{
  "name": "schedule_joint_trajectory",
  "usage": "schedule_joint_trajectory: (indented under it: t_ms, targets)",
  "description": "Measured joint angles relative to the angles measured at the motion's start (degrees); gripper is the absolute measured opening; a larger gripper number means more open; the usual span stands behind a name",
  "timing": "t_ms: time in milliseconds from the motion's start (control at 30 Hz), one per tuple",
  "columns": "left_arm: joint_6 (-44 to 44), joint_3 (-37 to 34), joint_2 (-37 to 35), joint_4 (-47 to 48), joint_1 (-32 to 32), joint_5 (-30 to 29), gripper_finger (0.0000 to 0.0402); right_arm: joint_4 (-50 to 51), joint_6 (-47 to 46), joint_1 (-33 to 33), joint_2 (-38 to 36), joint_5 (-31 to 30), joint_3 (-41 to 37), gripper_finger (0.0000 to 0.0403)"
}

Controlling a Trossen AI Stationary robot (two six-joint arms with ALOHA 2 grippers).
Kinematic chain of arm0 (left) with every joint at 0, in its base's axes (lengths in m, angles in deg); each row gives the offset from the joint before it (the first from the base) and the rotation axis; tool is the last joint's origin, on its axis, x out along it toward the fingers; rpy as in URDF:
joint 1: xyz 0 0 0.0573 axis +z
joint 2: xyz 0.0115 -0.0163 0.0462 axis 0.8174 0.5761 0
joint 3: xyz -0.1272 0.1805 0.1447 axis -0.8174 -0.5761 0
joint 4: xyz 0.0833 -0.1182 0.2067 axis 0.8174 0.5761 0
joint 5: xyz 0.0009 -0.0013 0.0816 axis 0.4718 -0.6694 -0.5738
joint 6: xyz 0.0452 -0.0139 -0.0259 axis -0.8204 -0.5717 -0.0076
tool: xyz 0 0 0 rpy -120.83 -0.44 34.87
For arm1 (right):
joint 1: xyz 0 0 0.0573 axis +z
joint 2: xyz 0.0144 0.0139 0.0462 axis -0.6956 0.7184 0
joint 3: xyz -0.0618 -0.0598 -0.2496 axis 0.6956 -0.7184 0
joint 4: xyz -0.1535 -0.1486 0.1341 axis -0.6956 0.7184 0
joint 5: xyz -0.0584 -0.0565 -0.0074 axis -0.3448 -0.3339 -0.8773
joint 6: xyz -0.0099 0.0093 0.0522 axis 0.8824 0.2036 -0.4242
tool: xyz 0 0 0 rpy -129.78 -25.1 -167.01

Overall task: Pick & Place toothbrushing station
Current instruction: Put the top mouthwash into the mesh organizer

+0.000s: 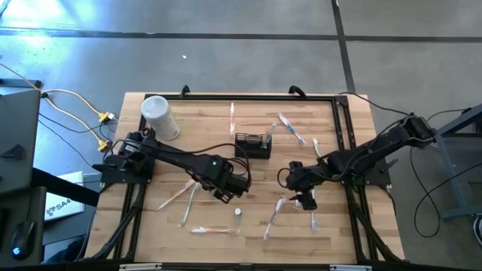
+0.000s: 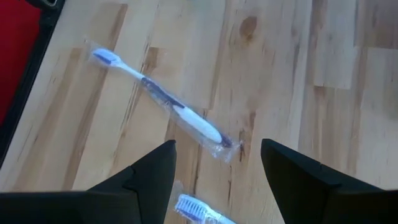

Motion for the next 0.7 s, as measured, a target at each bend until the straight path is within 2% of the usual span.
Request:
schedule_joint_trajectory:
  t_ms: [400, 700]
  targets:
    - [-1.54, -0.13, 0.87, -0.16, 0.02, -0.19, 0.0278, -0.52, 0.02, 3.44, 0.00, -0.11, 0.00, 0.0229]
    - [-4.00, -0.11, 1.52, -0.14, -0.07, -3.31, 0.0278, -0.50, -0.11, 3.71, 0.00, -1.38, 0.00, 0.0229]
